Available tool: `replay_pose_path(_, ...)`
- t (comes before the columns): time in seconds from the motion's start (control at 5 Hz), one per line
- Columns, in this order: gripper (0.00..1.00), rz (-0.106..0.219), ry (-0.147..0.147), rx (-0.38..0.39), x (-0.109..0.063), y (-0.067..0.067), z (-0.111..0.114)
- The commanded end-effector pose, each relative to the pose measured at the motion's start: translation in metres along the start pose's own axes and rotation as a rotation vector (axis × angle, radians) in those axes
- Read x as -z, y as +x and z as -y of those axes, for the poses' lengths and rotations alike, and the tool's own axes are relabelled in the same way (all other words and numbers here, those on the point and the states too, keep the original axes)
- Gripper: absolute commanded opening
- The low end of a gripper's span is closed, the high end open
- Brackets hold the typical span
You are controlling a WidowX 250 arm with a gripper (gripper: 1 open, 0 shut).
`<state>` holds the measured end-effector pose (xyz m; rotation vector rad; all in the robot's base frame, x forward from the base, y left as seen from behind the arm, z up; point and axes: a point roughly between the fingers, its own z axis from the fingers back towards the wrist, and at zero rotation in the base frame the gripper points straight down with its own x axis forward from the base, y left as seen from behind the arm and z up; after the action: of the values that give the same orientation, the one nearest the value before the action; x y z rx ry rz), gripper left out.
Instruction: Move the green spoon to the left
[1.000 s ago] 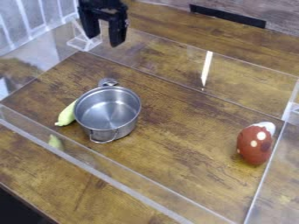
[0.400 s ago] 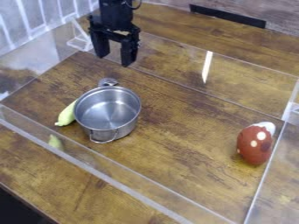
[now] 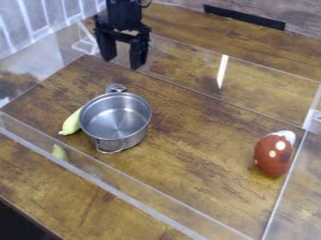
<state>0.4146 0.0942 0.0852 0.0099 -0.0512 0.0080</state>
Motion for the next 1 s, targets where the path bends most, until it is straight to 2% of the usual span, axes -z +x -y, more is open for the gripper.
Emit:
replay_pose_path(0.0, 1.0, 0.115, 0.028, -0.026, -0.046, 0.013, 0.0)
replay_pose_path(0.2, 1.0, 0.07, 0.022, -0.048, -0.024, 0.001, -0.004)
replay_pose_path(0.4, 1.0, 0.049, 0.003, -0.045, -0.013, -0.032, -0.008)
replay_pose_path(0.6, 1.0, 0.066, -0.005, -0.056, -0.016, -0.044, -0.012)
replay_pose_path(0.8, 1.0, 0.051, -0.011, -0.039, -0.004, -0.046, -0.011)
